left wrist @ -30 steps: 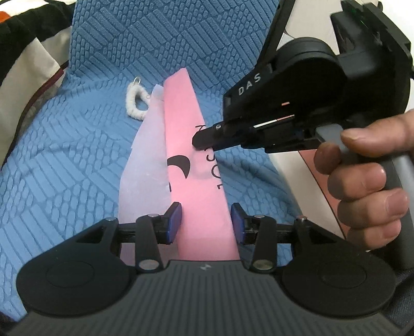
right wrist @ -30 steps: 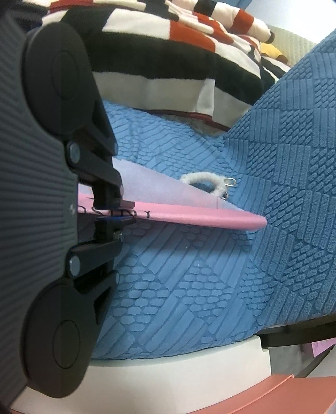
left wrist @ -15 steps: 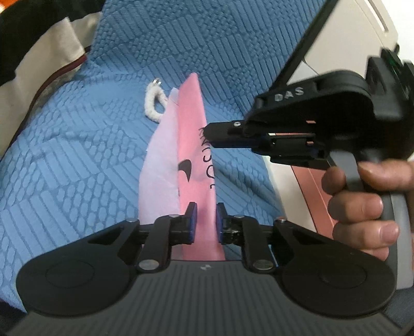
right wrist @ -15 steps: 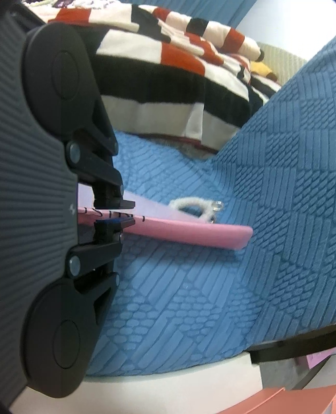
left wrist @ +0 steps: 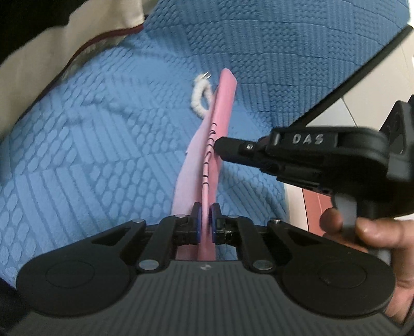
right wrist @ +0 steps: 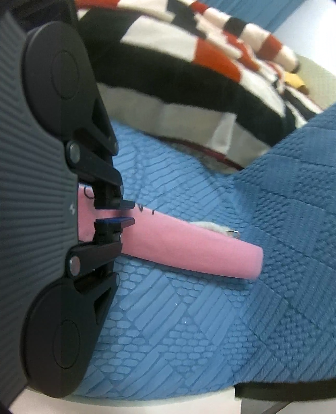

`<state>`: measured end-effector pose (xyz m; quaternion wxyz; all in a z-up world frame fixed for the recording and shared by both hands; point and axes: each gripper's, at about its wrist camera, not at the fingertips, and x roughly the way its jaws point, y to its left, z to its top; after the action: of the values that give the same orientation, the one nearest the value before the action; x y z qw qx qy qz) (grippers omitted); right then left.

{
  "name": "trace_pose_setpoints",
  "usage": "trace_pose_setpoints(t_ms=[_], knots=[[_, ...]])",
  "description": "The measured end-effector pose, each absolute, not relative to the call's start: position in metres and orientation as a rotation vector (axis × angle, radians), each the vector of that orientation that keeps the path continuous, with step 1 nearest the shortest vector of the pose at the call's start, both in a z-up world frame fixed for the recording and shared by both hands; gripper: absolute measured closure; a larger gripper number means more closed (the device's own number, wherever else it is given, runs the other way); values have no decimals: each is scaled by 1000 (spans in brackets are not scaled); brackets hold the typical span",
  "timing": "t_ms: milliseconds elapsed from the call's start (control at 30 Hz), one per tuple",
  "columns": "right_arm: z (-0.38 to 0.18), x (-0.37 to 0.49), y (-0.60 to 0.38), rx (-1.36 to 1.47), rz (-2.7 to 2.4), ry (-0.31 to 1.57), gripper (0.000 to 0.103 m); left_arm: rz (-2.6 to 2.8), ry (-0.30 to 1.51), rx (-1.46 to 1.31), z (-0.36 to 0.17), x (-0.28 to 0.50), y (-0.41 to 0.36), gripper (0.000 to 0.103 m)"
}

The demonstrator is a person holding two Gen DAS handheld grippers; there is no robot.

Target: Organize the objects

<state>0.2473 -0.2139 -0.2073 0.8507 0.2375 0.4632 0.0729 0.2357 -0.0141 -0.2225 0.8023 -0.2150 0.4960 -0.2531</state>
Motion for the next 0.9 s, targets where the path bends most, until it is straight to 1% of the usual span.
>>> trace_pose_setpoints(t_ms=[100, 233, 300, 400, 433, 467, 500, 567, 600, 667, 700, 733, 767, 800, 867, 900], knots=[[-216, 256, -207, 442, 145, 1020, 93, -531, 1093, -501, -227, 239, -7, 93], [-223, 262, -203, 389, 147, 1045, 95, -523, 1090, -493, -224, 240, -5, 92], [-224, 262, -202, 375, 142, 1051, 97, -515, 1082, -453, -218, 236, -6, 88], [-226, 262, -200, 360, 141, 1058, 98, -507, 1049, -350, -208, 228, -9, 84], [-227, 262, -201, 363, 141, 1059, 98, -504, 1047, -326, -206, 226, -10, 81], [-226, 262, -202, 368, 139, 1060, 98, -501, 1043, -301, -203, 224, -11, 73], [-227, 261, -202, 371, 138, 1062, 98, -496, 1036, -283, -200, 223, -12, 68], [-226, 262, -202, 361, 141, 1064, 98, -492, 1018, -253, -192, 220, -11, 50], [-226, 262, -201, 353, 143, 1064, 98, -490, 1011, -239, -188, 220, -12, 46], [-226, 262, -200, 346, 147, 1066, 98, -480, 996, -218, -180, 217, -10, 29], [-226, 263, -200, 346, 148, 1068, 98, -472, 992, -211, -175, 216, -8, 25], [-226, 264, -201, 349, 148, 1070, 98, -465, 993, -206, -172, 215, -7, 19], [-226, 264, -202, 355, 149, 1073, 98, -460, 994, -203, -167, 214, -5, 15], [-226, 265, -202, 361, 149, 1076, 98, -459, 995, -202, -163, 213, -4, 14], [-226, 266, -204, 370, 151, 1082, 98, -447, 1017, -196, -153, 212, 0, 8], [-227, 267, -204, 373, 154, 1084, 98, -435, 1031, -184, -148, 211, 1, 7]])
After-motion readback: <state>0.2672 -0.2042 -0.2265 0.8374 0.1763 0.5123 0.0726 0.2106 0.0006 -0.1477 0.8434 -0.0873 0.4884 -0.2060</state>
